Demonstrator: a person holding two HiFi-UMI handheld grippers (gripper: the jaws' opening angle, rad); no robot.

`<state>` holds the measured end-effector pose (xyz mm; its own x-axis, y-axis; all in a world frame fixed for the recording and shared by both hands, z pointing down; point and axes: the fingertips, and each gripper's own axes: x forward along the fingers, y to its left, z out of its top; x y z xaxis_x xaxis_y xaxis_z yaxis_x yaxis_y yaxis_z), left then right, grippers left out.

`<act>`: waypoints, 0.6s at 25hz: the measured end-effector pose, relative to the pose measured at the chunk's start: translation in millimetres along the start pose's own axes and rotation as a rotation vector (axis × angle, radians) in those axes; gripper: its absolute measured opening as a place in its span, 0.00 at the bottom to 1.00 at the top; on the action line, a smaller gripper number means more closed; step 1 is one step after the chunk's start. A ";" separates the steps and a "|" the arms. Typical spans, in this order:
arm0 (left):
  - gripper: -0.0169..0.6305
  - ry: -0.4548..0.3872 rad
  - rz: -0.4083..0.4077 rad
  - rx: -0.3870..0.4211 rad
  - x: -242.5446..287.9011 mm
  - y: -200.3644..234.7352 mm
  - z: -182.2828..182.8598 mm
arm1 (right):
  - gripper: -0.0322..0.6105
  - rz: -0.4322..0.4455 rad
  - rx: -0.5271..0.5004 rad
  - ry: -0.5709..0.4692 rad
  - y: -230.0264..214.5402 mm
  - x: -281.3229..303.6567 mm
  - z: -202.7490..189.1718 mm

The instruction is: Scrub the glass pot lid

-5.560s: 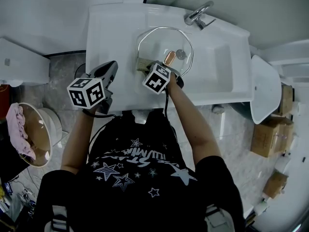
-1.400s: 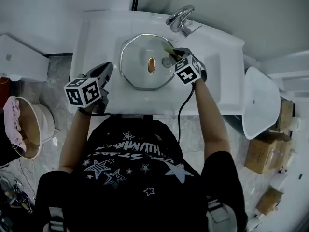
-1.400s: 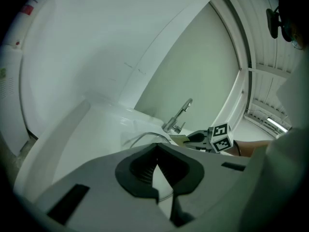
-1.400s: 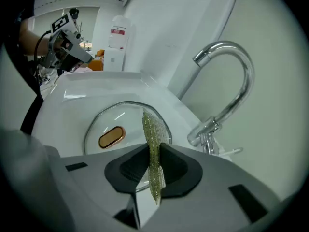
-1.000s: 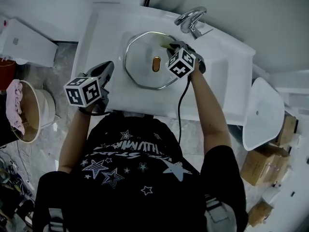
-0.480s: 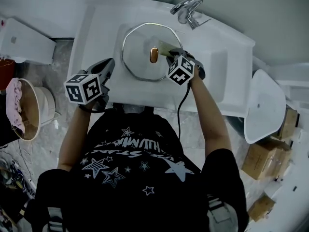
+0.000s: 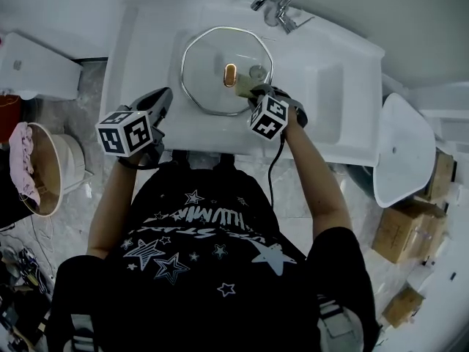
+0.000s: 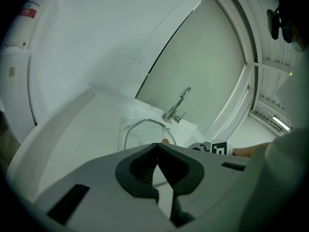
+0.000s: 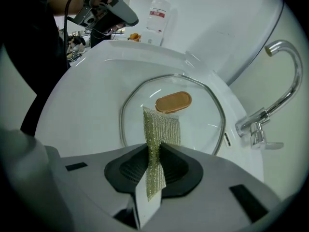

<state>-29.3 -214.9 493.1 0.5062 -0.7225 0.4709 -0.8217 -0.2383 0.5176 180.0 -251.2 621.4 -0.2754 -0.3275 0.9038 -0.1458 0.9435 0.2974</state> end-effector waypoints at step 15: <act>0.04 0.011 -0.018 0.012 5.3 -6.4 -3.7 | 0.16 0.232 0.001 -0.007 63.2 4.8 6.8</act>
<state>-20.4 -214.9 495.0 0.5239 -0.7109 0.4693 -0.8154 -0.2592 0.5176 163.1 -193.4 642.4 -0.3087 -0.1018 0.9457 -0.0787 0.9936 0.0813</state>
